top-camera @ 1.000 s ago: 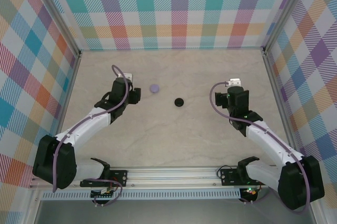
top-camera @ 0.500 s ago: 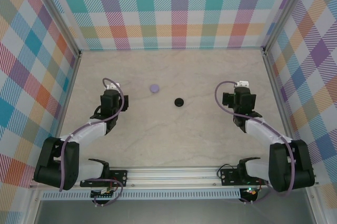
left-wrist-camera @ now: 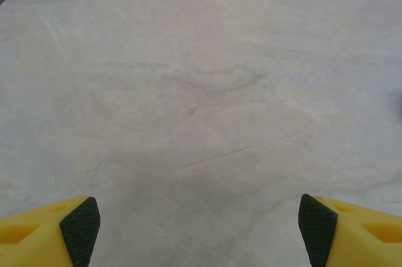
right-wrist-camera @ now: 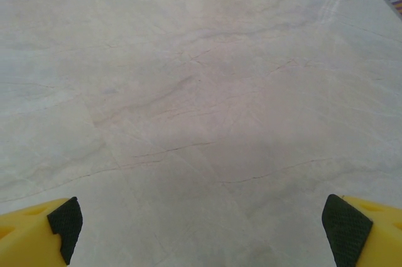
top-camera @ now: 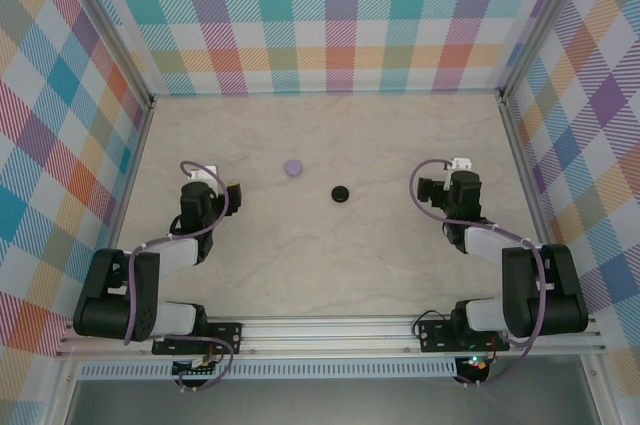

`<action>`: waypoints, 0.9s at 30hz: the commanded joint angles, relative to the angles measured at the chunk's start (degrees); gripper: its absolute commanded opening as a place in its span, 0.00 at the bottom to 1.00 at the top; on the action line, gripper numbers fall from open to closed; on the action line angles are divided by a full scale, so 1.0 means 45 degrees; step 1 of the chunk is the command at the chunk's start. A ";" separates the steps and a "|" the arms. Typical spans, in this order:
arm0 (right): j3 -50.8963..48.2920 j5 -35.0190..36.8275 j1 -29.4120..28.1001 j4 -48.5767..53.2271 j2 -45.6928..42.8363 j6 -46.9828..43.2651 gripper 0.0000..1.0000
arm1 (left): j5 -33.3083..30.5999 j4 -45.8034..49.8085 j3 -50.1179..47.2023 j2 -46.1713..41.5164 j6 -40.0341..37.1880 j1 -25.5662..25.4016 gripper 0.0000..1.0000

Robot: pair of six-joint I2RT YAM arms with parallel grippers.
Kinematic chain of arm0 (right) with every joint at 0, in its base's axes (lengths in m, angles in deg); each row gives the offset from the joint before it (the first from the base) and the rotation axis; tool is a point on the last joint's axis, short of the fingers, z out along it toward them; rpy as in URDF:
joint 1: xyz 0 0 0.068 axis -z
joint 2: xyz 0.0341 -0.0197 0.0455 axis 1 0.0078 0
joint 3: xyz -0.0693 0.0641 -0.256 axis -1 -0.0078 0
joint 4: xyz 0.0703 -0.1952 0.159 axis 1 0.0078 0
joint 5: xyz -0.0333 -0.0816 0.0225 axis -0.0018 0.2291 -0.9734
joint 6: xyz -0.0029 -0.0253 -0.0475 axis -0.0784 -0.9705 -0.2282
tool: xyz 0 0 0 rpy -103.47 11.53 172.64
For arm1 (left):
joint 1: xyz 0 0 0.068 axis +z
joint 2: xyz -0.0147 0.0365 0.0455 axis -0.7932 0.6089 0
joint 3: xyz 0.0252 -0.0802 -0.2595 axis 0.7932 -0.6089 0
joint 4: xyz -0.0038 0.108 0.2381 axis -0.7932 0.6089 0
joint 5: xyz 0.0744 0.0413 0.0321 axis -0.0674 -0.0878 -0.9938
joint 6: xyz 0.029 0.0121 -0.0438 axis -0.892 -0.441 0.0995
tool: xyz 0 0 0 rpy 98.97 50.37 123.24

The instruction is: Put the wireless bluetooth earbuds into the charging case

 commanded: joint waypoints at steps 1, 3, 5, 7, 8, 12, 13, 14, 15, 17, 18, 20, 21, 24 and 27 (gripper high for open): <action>-0.0214 -0.1315 0.0250 -0.1660 -0.0029 0.0041 1.00 | 0.1815 -0.2570 -0.0382 0.0596 -0.0052 0.0226 0.85; -0.0477 -0.1430 0.0281 -0.2440 -0.0068 -0.0186 1.00 | 0.1875 -0.2430 -0.0200 0.0877 -0.0049 0.0245 0.85; -0.0854 -0.1388 0.0319 -0.3497 0.0115 -0.0374 1.00 | 0.1935 -0.2651 -0.0197 0.1170 -0.0095 0.0240 0.85; -0.1163 -0.1465 0.0358 -0.4369 0.0492 -0.0475 1.00 | 0.1954 -0.2958 -0.0251 0.1412 -0.0104 0.0236 0.85; -0.1091 -0.1573 0.0349 -0.4331 0.0594 -0.0504 1.00 | 0.1939 -0.3170 -0.0300 0.1552 -0.0106 0.0246 0.85; -0.1088 -0.1952 0.0355 -0.5188 0.1560 -0.0666 1.00 | 0.1882 -0.4209 -0.0461 0.2414 -0.0105 0.0246 0.86; -0.0998 -0.2266 0.0349 -0.5386 0.1994 -0.0843 1.00 | 0.1824 -0.4330 -0.0337 0.2705 -0.0060 0.0244 0.86; -0.0855 -0.2394 0.0349 -0.5567 0.2349 -0.0981 1.00 | 0.1727 -0.3698 -0.0143 0.2566 -0.0043 0.0245 0.88; -0.0499 -0.2303 0.0359 -0.4794 0.2239 -0.0871 1.00 | 0.1453 -0.3370 0.0056 0.2623 0.0091 0.0244 0.88; -0.0340 -0.2332 0.0481 -0.4477 0.2307 -0.0692 1.00 | 0.0820 -0.2217 0.0731 0.2706 0.0350 0.0244 0.94; -0.0305 -0.2359 0.0524 -0.4448 0.2339 -0.0644 1.00 | 0.0680 -0.2051 0.0816 0.2728 0.0410 0.0263 1.00; -0.0247 -0.2455 0.0604 -0.4332 0.2357 -0.0599 1.00 | 0.0548 -0.2062 0.0818 0.2736 0.0455 0.0245 1.00; -0.0211 -0.2520 0.0656 -0.4218 0.2321 -0.0581 1.00 | 0.0543 -0.2129 0.0799 0.2744 0.0457 0.0234 1.00; -0.0227 -0.2555 0.0683 -0.4278 0.2338 -0.0558 1.00 | 0.0546 -0.2123 0.0799 0.2735 0.0444 0.0243 1.00; -0.0227 -0.2571 0.0685 -0.4264 0.2319 -0.0555 1.00 | 0.0592 -0.2050 0.0818 0.2715 0.0437 0.0245 1.00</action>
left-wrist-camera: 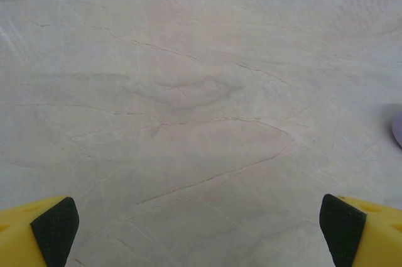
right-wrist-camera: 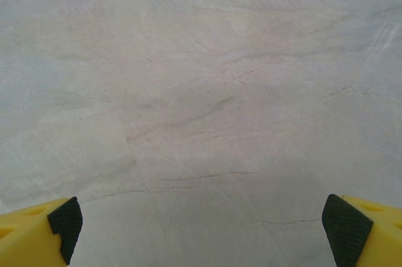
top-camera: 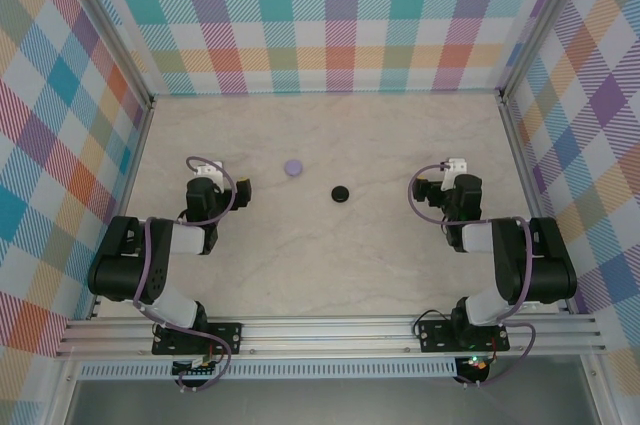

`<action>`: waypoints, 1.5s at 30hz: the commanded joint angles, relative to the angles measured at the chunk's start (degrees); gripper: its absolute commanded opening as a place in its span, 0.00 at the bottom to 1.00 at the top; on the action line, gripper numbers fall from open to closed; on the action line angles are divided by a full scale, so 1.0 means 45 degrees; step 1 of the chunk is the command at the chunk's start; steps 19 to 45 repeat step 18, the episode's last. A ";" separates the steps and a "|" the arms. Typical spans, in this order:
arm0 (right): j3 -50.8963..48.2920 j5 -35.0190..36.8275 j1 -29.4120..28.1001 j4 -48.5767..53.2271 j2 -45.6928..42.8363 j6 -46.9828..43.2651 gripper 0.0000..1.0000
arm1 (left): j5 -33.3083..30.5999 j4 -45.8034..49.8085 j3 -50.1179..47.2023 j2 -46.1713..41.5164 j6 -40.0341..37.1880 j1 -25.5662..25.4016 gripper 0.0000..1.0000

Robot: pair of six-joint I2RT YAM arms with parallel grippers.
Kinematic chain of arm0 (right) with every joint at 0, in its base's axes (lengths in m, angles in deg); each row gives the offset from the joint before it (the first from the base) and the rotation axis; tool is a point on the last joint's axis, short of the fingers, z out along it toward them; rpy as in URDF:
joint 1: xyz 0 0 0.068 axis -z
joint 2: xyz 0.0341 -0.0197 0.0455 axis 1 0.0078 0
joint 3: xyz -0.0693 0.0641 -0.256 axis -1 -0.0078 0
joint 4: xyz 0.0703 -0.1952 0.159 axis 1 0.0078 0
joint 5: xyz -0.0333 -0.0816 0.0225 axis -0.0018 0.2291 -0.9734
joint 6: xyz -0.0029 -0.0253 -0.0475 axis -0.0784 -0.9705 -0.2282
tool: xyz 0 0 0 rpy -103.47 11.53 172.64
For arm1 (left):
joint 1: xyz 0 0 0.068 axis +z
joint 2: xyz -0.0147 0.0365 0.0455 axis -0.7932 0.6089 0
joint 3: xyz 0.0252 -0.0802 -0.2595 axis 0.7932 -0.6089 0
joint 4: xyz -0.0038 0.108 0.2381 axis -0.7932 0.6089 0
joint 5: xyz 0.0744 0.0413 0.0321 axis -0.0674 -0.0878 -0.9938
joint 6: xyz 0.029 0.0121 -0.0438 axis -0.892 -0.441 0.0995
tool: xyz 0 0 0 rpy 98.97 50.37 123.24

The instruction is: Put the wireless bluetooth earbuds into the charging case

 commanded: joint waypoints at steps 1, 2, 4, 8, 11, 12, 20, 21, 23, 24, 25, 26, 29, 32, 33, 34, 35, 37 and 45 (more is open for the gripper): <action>0.0214 -0.0318 0.0059 -0.0249 -0.0041 0.0052 1.00 | -0.0184 0.0175 0.0196 -0.0011 0.0090 0.0188 1.00; 0.0222 -0.0317 0.0059 -0.0275 -0.0032 0.0051 1.00 | -0.0198 0.0158 0.0196 0.0004 0.0089 0.0186 1.00; 0.0251 -0.0393 0.0079 -0.0217 -0.0032 0.0051 1.00 | -0.0167 0.0161 0.0196 0.0007 0.0097 0.0188 1.00; 0.0273 -0.0437 0.0110 -0.0197 -0.0040 0.0054 1.00 | -0.0173 0.0175 0.0209 0.0007 0.0081 0.0175 1.00; 0.0273 -0.0472 0.0126 -0.0196 -0.0026 0.0073 1.00 | -0.0178 0.0177 0.0216 0.0011 0.0085 0.0187 1.00; 0.0273 -0.0466 0.0120 -0.0192 -0.0022 0.0071 1.00 | -0.0188 0.0177 0.0216 0.0005 0.0082 0.0187 1.00; 0.0273 -0.0511 0.0138 -0.0166 -0.0042 0.0070 1.00 | -0.0187 0.0177 0.0213 0.0009 0.0087 0.0172 1.00; 0.0273 -0.0511 0.0138 -0.0166 -0.0042 0.0070 1.00 | -0.0187 0.0177 0.0213 0.0009 0.0087 0.0172 1.00; 0.0273 -0.0511 0.0138 -0.0166 -0.0042 0.0070 1.00 | -0.0187 0.0177 0.0213 0.0009 0.0087 0.0172 1.00; 0.0273 -0.0511 0.0138 -0.0166 -0.0042 0.0070 1.00 | -0.0187 0.0177 0.0213 0.0009 0.0087 0.0172 1.00; 0.0273 -0.0511 0.0138 -0.0166 -0.0042 0.0070 1.00 | -0.0187 0.0177 0.0213 0.0009 0.0087 0.0172 1.00; 0.0273 -0.0511 0.0138 -0.0166 -0.0042 0.0070 1.00 | -0.0187 0.0177 0.0213 0.0009 0.0087 0.0172 1.00; 0.0273 -0.0511 0.0138 -0.0166 -0.0042 0.0070 1.00 | -0.0187 0.0177 0.0213 0.0009 0.0087 0.0172 1.00; 0.0273 -0.0511 0.0138 -0.0166 -0.0042 0.0070 1.00 | -0.0187 0.0177 0.0213 0.0009 0.0087 0.0172 1.00; 0.0273 -0.0511 0.0138 -0.0166 -0.0042 0.0070 1.00 | -0.0187 0.0177 0.0213 0.0009 0.0087 0.0172 1.00; 0.0273 -0.0511 0.0138 -0.0166 -0.0042 0.0070 1.00 | -0.0187 0.0177 0.0213 0.0009 0.0087 0.0172 1.00; 0.0273 -0.0511 0.0138 -0.0166 -0.0042 0.0070 1.00 | -0.0187 0.0177 0.0213 0.0009 0.0087 0.0172 1.00; 0.0273 -0.0511 0.0138 -0.0166 -0.0042 0.0070 1.00 | -0.0187 0.0177 0.0213 0.0009 0.0087 0.0172 1.00; 0.0273 -0.0511 0.0138 -0.0166 -0.0042 0.0070 1.00 | -0.0187 0.0177 0.0213 0.0009 0.0087 0.0172 1.00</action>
